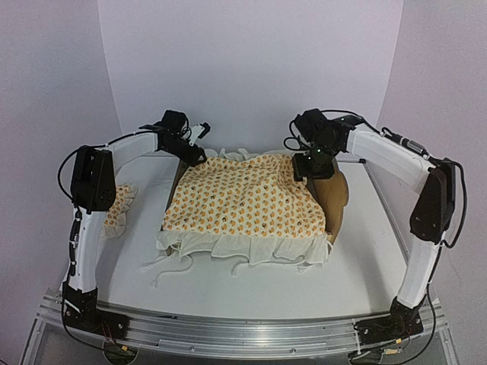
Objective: Set up the pet bed
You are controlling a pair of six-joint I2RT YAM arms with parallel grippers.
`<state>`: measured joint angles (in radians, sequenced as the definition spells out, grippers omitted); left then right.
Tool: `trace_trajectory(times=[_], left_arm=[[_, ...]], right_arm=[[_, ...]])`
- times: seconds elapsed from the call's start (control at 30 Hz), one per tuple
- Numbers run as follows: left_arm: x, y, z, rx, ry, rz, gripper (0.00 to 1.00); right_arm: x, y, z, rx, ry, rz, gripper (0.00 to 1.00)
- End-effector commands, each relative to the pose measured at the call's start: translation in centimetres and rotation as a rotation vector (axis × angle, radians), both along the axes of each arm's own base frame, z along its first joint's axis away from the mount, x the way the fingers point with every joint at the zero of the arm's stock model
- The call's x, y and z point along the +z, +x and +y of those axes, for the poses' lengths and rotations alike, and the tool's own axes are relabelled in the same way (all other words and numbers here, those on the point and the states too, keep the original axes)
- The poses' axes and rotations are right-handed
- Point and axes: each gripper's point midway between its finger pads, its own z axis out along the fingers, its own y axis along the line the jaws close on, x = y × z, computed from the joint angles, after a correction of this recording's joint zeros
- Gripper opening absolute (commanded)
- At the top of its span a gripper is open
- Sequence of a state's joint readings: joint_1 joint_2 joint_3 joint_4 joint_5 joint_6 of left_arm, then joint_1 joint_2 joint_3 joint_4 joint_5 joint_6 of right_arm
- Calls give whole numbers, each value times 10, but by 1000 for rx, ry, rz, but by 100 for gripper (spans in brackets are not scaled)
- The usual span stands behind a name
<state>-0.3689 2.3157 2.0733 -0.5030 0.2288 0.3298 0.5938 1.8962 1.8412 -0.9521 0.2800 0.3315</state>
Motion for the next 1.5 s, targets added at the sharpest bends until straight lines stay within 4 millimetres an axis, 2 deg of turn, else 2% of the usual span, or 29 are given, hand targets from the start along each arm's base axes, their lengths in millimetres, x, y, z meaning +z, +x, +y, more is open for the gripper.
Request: trace_trajectory(times=[0.0,0.1,0.13,0.17,0.23,0.33,0.37,0.4,0.43,0.47,0.53,0.57,0.6,0.73,0.8,0.9,1.07,1.17,1.2,1.33,1.4,1.47], left_arm=[[39,-19,-14,-33,-78,31,69],[16,-27,-22,-46,-37,53,80],[8,-28,-25,-48,-15,49,91],[-1,-27,-26,-48,6,52,96],[-21,-21,-27,-34,37,70,99],[-36,-15,-25,-22,64,75,99],[-40,-15,-26,-25,68,77,94],[-41,-16,-26,-31,67,79,83],[-43,-17,-26,-36,65,82,68],[-43,-18,-27,-40,62,83,52],[-35,-19,-26,-40,59,59,14],[-31,-17,-24,-33,66,36,2],[-26,-15,-20,-27,77,3,0],[-1,4,2,23,134,-115,0],[9,16,22,69,132,-134,0],[23,29,42,112,126,-165,0],[28,30,42,109,116,-178,0],[27,18,27,50,85,-152,0],[27,13,22,32,83,-153,3],[44,0,14,0,73,-174,31],[64,-1,17,12,72,-196,44],[88,-3,20,19,68,-226,52]], right_arm=[[-41,-24,-14,1,-99,159,50],[-53,-26,-16,21,-127,189,48],[-58,-27,-15,31,-139,203,51],[-66,-26,-14,43,-153,219,53],[-83,-23,-12,55,-172,251,58],[-96,-18,-8,62,-184,271,59],[-102,-16,-7,64,-192,279,58],[-106,-15,-8,64,-198,286,53],[-108,-14,-9,60,-202,288,48],[-109,-13,-11,48,-210,285,37],[-101,-8,-19,7,-229,252,14],[-95,-5,-23,-12,-240,228,9],[-88,-2,-26,-29,-248,202,7],[-60,3,-39,-91,-273,114,2],[-54,0,-46,-117,-282,94,1],[-50,-2,-49,-121,-279,83,3],[-61,4,-43,-91,-275,111,6],[-69,6,-41,-73,-271,130,12],[-69,6,-40,-67,-269,134,14],[-58,5,-38,-62,-245,119,27],[-42,6,-29,-31,-200,99,34],[-18,7,-12,32,-141,60,37]])
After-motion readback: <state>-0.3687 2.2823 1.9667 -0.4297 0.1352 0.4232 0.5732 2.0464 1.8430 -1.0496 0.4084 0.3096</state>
